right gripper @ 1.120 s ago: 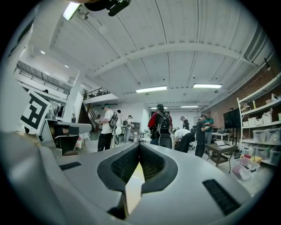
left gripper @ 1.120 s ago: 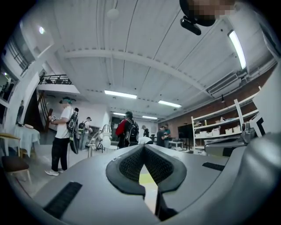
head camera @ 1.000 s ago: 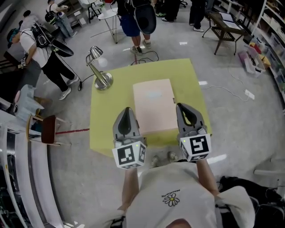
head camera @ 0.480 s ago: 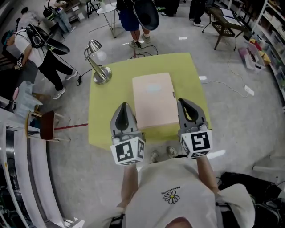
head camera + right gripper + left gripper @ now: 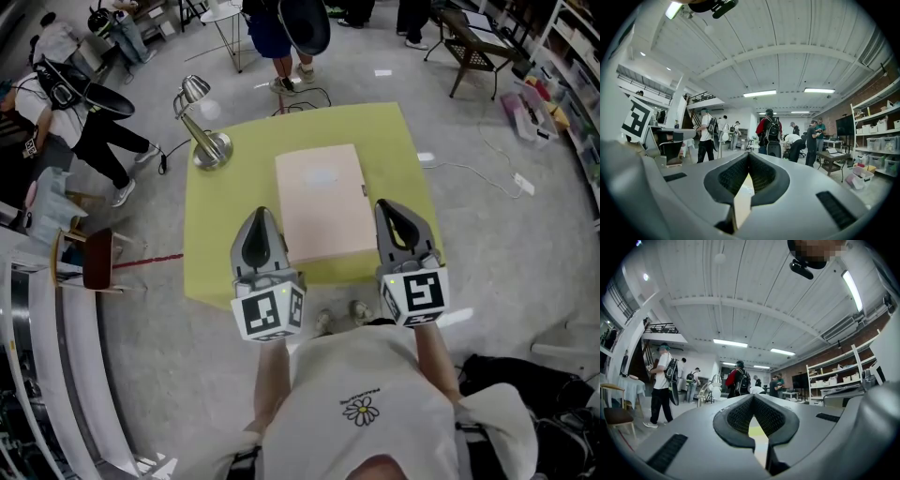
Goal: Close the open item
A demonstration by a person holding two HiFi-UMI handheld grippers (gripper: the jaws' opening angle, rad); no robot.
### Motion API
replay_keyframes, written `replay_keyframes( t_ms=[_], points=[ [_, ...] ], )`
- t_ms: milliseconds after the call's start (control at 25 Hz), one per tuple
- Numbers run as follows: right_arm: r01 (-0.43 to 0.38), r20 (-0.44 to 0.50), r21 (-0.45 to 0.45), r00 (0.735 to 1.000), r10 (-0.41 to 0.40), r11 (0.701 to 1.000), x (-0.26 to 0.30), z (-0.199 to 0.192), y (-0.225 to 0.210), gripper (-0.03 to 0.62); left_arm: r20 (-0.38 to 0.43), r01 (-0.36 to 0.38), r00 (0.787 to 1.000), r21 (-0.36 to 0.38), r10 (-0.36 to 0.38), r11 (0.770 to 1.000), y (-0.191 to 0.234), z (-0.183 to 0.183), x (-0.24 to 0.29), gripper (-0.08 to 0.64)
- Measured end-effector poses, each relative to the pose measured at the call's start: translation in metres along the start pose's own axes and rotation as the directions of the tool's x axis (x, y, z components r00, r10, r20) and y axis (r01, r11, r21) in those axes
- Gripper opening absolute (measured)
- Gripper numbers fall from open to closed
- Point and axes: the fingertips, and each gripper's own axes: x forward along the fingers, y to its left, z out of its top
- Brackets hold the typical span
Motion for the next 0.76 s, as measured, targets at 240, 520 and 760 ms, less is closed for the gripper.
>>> replay_keyframes(
  t_ms=[240,520,760],
  points=[
    [-0.002,0.002,0.003,1.0,0.002,1.0,-0.0002,0.0019,-0.0012,0.012,-0.004,0.01,1.0,0.007,-0.01,1.0,-0.0043,0.0012,0.0017,0.014],
    [-0.003,-0.001,0.002,1.0,0.003,1.0,0.0004,0.0016,-0.0019,0.012,-0.012,0.011,1.0,0.017,-0.01,1.0,-0.0042,-0.0009,0.0026,0.014],
    [-0.006,0.011,-0.005,1.0,0.006,1.0,0.0075,0.0035,-0.0016,0.012,-0.013,0.005,1.0,0.019,-0.004,1.0,0.0012,-0.0022,0.0076,0.014]
  ],
)
